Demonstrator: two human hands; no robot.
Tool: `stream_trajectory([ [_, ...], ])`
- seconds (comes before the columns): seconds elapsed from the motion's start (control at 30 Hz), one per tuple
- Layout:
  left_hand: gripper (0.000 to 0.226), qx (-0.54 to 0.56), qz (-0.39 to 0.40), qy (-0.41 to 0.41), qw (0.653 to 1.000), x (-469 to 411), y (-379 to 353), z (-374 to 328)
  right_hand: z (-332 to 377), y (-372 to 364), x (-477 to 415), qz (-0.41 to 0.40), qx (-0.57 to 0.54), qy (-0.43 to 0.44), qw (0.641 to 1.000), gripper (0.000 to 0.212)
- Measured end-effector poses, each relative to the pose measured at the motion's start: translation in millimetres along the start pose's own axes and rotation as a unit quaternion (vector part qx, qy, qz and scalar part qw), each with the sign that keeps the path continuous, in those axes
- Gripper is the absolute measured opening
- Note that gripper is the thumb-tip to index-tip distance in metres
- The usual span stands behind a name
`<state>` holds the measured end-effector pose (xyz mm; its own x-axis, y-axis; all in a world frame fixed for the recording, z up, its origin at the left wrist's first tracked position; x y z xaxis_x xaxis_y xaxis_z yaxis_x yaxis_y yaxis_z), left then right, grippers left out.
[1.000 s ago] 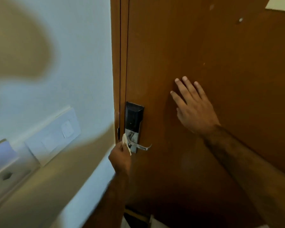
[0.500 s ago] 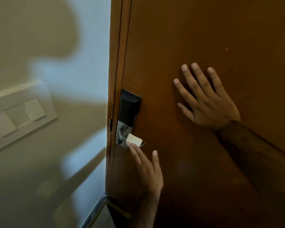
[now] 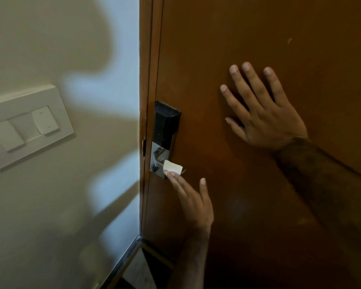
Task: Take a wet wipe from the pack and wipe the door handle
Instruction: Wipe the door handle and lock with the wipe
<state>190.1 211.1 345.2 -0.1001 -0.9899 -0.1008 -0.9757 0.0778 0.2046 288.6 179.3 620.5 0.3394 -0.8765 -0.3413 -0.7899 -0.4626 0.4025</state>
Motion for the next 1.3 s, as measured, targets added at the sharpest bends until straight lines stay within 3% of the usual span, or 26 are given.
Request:
stream_trajectory([
  [0.17,0.089,0.056,-0.026,0.026,0.998,-59.2,23.7,1.9,1.2,1.1,-1.1,0.000,-0.002,0.001,1.000,0.073],
  [0.4,0.088,0.057,0.016,-0.004,0.998,8.1,-2.9,-6.7,0.9,2.5,-1.0,0.000,-0.001,0.002,1.000,0.072],
  [0.63,0.082,0.084,-0.024,0.043,0.995,-60.0,24.5,-2.7,1.6,1.8,-1.1,-0.002,-0.008,0.001,1.000,0.073],
  [0.87,0.084,0.048,-0.006,0.021,0.999,5.2,2.5,-6.1,1.6,2.4,-1.3,0.000,-0.008,0.003,1.000,0.073],
  [1.13,0.091,0.088,-0.032,0.050,0.994,-52.4,18.3,-6.2,2.6,1.6,-0.7,-0.006,-0.007,0.002,1.000,0.073],
  [1.3,0.090,0.065,-0.004,0.019,0.998,-0.7,3.2,-12.7,1.9,1.7,-0.6,-0.005,-0.002,0.003,1.000,0.072],
])
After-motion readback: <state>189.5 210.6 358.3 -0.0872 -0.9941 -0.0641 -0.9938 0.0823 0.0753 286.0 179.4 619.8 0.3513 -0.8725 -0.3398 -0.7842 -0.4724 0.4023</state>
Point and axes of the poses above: each hand's wrist, its own x-axis away from the middle knuckle, its own y-axis out of the back of the hand, z = x × y, the point moved 7 cm from there along -x, towards the middle knuckle, and after that the axes turned 7 degrees about y, right-handed, at the moved point
